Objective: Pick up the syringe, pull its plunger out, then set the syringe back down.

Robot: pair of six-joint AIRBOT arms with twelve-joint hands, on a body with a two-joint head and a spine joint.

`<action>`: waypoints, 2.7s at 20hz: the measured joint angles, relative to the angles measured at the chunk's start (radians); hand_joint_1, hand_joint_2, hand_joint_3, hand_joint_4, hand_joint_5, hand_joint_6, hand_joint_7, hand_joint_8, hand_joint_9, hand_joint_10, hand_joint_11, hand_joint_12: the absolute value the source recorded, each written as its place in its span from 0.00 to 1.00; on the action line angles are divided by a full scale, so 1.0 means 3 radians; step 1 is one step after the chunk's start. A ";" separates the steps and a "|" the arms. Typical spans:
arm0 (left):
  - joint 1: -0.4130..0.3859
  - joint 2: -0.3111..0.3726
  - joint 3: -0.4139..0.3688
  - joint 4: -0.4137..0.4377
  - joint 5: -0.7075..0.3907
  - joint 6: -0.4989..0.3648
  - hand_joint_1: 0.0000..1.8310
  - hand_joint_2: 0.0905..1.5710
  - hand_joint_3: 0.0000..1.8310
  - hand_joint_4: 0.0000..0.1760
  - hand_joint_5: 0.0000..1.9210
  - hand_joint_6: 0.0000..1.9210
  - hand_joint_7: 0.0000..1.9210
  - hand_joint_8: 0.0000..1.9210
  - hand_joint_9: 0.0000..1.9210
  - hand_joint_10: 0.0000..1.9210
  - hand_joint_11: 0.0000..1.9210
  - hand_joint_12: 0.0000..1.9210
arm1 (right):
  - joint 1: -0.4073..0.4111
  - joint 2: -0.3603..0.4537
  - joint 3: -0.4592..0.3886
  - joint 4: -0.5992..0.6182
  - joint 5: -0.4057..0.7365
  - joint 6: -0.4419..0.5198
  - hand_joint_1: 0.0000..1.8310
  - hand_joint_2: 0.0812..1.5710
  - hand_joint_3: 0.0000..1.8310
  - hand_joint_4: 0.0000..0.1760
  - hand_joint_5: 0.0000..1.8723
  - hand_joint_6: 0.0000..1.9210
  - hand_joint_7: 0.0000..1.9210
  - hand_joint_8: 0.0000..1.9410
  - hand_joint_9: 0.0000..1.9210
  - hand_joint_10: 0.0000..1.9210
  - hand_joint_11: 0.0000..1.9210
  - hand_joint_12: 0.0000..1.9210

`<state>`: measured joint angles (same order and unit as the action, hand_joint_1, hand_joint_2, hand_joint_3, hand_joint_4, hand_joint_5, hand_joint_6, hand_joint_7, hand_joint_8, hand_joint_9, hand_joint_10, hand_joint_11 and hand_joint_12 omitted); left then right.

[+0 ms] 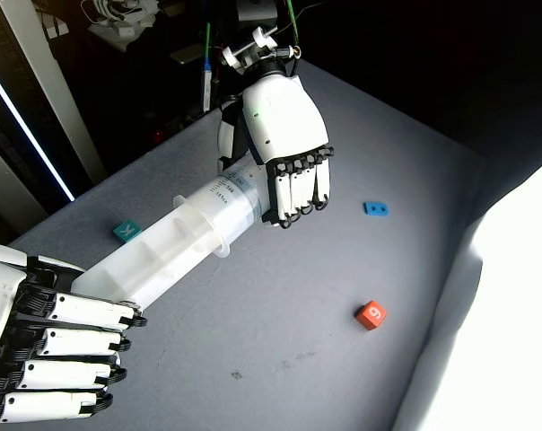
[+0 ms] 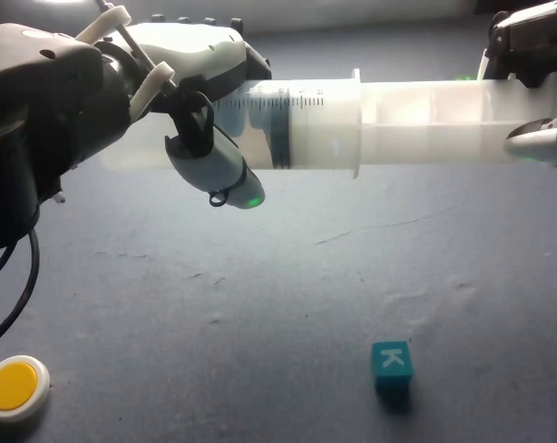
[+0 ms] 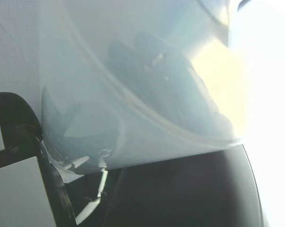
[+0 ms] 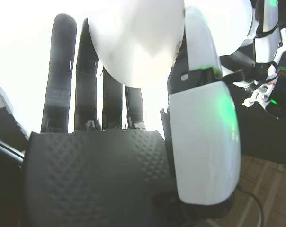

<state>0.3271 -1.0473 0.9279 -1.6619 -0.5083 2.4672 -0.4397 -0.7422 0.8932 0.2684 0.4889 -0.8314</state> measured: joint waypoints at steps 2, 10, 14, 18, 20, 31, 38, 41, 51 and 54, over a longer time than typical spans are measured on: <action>0.0000 0.0011 0.0000 0.0000 -0.0038 0.0008 0.62 0.78 0.00 0.11 0.37 0.73 0.40 0.69 0.36 0.58 0.25 0.77 | 0.0000 0.0000 0.0000 -0.0013 0.0000 -0.0001 0.56 0.71 0.00 0.00 0.25 0.03 0.28 0.02 0.25 0.09 0.02 0.58; 0.0000 0.0018 0.0031 0.0005 -0.0114 0.0064 0.63 0.78 0.00 0.12 0.38 0.72 0.40 0.70 0.37 0.54 0.25 0.74 | 0.0000 0.0004 0.0000 -0.0010 0.0024 0.0015 0.40 0.64 0.00 0.00 0.05 0.00 0.05 0.00 0.06 0.00 0.00 0.19; -0.0001 0.0055 0.0078 0.0005 -0.0097 0.0064 0.62 0.79 0.00 0.09 0.37 0.75 0.39 0.69 0.37 0.54 0.25 0.74 | 0.0200 0.0134 -0.0057 -0.0051 -0.0113 0.0022 0.33 0.59 0.00 0.00 0.01 0.00 0.00 0.00 0.02 0.00 0.00 0.13; 0.0014 0.0178 0.0095 0.0005 -0.0092 0.0062 0.62 0.80 0.00 0.07 0.35 0.77 0.38 0.72 0.36 0.58 0.25 0.76 | 0.0240 0.0268 -0.0192 -0.0314 -0.0304 0.0004 0.27 0.49 0.00 0.00 0.00 0.00 0.00 0.00 0.02 0.00 0.00 0.11; 0.0066 0.0228 0.0148 0.0024 -0.0069 0.0064 0.62 0.80 0.00 0.05 0.35 0.78 0.39 0.70 0.35 0.60 0.26 0.76 | 0.0243 0.0351 -0.0254 -0.0362 -0.0390 -0.0081 0.28 0.49 0.00 0.00 0.02 0.00 0.02 0.00 0.03 0.00 0.00 0.13; 0.0697 0.0301 0.0221 0.1026 0.0080 -0.1273 0.62 0.79 0.00 0.01 0.35 0.78 0.39 0.68 0.36 0.57 0.26 0.76 | 0.0290 0.0500 -0.0317 -0.0436 -0.0345 -0.0109 0.33 0.54 0.01 0.00 0.00 0.00 0.00 0.00 0.01 0.00 0.00 0.04; 0.1123 0.0294 0.0132 0.1589 0.0062 -0.2066 0.63 0.78 0.00 0.04 0.37 0.76 0.40 0.67 0.37 0.56 0.26 0.75 | 0.0243 0.0498 -0.0317 -0.0423 -0.0267 -0.0100 0.30 0.54 0.01 0.00 0.00 0.00 0.00 0.00 0.00 0.00 0.00 0.02; 0.1239 0.0271 0.0151 0.1694 -0.0046 -0.2200 0.63 0.78 0.00 0.10 0.37 0.73 0.40 0.70 0.37 0.58 0.26 0.77 | 0.0243 0.0468 -0.0317 -0.0458 -0.0264 -0.0099 0.36 0.51 0.00 0.00 0.01 0.00 0.00 0.00 0.01 0.01 0.03 0.01; 0.1500 -0.0005 0.0280 0.1940 -0.0263 -0.2636 0.64 0.77 0.00 0.00 0.36 0.73 0.45 0.63 0.40 0.50 0.26 0.72 | 0.0240 0.0468 -0.0317 -0.0467 -0.0256 -0.0100 0.30 0.56 0.01 0.00 0.00 0.00 0.00 0.00 0.00 0.00 0.02 0.01; 0.1528 -0.0033 0.0280 0.1952 -0.0286 -0.2658 0.63 0.78 0.00 0.00 0.35 0.73 0.42 0.69 0.37 0.58 0.26 0.79 | 0.0240 0.0469 -0.0317 -0.0465 -0.0253 -0.0100 0.32 0.54 0.00 0.00 0.00 0.00 0.00 0.00 0.00 0.00 0.02 0.01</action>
<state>0.7856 -1.0573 1.0119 -1.0763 -0.5941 1.6699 -0.3676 -0.6014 0.7982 0.1287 0.4129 -0.8616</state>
